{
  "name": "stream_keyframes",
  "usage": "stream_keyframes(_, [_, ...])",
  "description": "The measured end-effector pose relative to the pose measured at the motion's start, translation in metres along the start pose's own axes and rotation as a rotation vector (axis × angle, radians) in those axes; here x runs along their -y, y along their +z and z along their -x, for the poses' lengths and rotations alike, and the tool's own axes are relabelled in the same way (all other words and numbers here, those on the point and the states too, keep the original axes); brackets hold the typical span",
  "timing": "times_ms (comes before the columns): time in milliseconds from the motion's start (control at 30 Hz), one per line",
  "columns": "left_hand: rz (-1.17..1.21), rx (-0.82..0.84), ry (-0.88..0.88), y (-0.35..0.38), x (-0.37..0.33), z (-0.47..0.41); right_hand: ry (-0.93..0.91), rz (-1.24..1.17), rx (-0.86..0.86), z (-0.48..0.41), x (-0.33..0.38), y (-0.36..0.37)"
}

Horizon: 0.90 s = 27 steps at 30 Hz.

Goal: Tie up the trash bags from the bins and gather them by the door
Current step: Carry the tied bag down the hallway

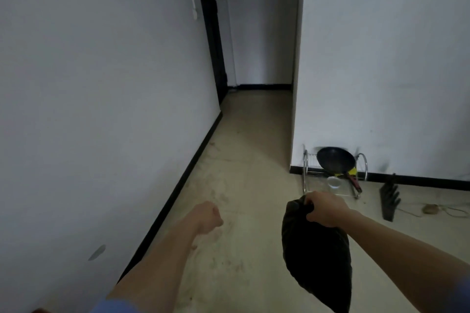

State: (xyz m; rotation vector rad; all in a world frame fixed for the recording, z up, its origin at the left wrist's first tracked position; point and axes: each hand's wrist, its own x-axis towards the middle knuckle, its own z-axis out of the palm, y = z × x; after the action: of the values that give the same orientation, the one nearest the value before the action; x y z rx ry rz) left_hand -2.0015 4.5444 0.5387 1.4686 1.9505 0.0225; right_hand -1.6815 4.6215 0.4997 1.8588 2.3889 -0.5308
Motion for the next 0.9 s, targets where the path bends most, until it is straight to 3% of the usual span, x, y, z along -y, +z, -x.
stream_keyframes(300, [0.082, -0.007, -0.122, -0.105, -0.011, -0.214, -0.107, 0.105, 0.009, -0.255, 0.008, -0.075])
stream_keyframes(500, [0.069, 0.062, -0.136, -0.187, -0.031, -0.384, -0.048, 0.063, 0.009, -0.431, 0.01, -0.107])
stream_keyframes(700, [0.115, 0.014, 0.015, -0.296, -0.083, -0.524, -0.018, 0.058, -0.009, -0.578, 0.015, -0.166])
stream_keyframes(900, [0.118, 0.002, 0.023, -0.365, -0.115, -0.664, -0.003, 0.042, 0.008, -0.74, 0.007, -0.202])
